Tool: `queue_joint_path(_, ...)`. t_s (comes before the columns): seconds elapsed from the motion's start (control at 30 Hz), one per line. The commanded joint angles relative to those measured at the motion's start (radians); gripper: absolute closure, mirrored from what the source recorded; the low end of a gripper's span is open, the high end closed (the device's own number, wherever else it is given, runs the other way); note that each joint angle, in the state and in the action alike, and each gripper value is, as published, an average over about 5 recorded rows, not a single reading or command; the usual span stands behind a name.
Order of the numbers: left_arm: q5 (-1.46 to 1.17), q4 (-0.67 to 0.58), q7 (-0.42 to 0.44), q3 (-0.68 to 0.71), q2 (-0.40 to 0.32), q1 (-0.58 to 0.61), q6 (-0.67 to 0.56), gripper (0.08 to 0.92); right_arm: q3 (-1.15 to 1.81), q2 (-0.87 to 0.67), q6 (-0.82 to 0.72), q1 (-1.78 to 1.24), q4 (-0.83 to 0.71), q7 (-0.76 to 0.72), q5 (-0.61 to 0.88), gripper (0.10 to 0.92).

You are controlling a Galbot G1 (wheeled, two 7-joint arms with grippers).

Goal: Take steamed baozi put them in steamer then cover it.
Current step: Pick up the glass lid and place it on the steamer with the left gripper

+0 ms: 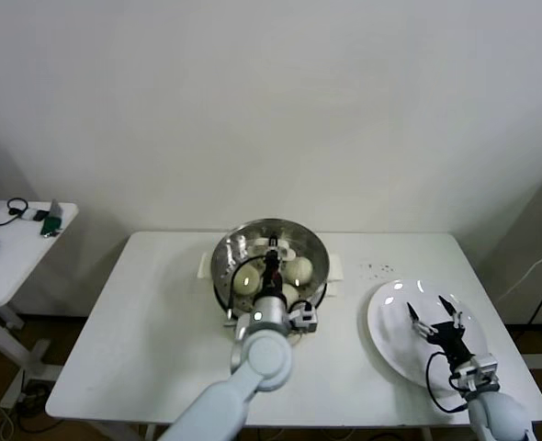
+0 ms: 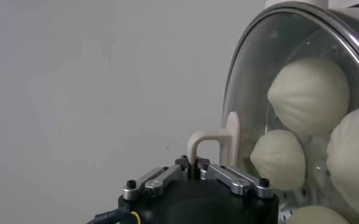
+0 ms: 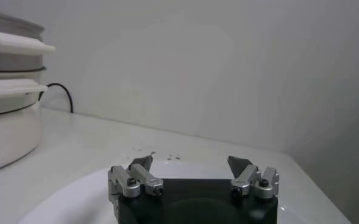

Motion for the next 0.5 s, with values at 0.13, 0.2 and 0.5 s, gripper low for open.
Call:
queue_joint_path(0.13,-0.026,0.009,-0.015,-0.001,0.011,0.003,0.049,0.854,0.000,0.003,0.003,0.000,0.000,-0.001,-0.004,0.203)
queue_joint_path(0.2,-0.030,0.010,-0.020,-0.002,0.010,0.004,0.049,0.854,-0.001,0.004,0.003,0.000,-0.001,-0.001,-0.006,0.203)
queue_joint_path(0.5,-0.036,0.001,-0.029,-0.011,0.005,0.011,0.049,0.854,0.000,0.005,0.007,-0.001,-0.002,-0.002,-0.010,0.203)
